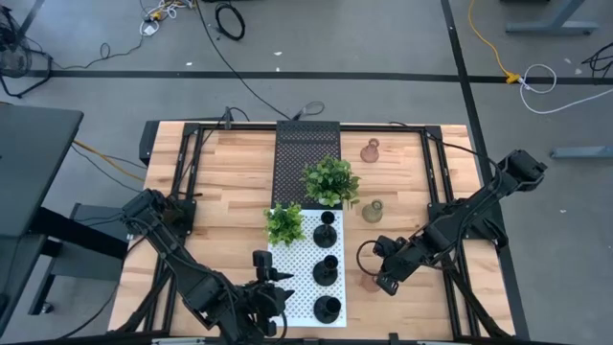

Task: Pick & Place candle stick holders
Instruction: Put the bottom pink glass candle holder on the black shelf

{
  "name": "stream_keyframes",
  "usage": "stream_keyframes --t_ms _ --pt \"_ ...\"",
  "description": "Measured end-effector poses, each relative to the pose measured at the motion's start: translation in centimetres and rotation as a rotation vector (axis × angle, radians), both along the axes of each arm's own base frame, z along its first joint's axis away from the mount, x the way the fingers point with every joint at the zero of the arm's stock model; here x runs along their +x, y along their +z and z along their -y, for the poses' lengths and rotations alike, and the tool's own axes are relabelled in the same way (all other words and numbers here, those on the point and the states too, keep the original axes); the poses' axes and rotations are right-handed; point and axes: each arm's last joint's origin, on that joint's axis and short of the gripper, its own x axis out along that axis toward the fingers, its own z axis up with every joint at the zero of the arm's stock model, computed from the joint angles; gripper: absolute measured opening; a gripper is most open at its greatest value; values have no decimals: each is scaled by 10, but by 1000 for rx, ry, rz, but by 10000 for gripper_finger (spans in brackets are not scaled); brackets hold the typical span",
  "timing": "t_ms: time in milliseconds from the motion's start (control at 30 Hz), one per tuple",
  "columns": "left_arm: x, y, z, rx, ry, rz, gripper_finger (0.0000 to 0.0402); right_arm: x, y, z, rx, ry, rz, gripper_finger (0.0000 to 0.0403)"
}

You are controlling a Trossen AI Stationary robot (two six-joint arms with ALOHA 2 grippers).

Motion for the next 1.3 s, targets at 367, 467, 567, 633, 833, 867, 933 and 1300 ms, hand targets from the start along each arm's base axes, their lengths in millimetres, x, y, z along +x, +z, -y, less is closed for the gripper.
stream_keyframes --t_ms 367,467,567,633,833,867,933,1300 --pt "0 0 0 -6 3 3 179 8 49 -5 -47 32 50 0" --pt "0 0 0 -9 4 6 179 8 62 -4 -73 28 44 0" --pt "0 0 0 -9 3 6 179 7 78 -1 -116 16 48 0" --pt "0 0 0 -9 3 7 179 7 89 0 -140 17 66 0" --pt "0 0 0 -7 2 6 179 6 129 1 -143 30 127 0" --pt "0 0 0 -6 1 6 179 5 135 2 -148 28 136 0" --pt "0 0 0 -5 0 6 179 4 150 4 -155 29 170 0" --pt "-6 9 13 -27 -30 79 179 -5 214 16 -277 37 397 0"
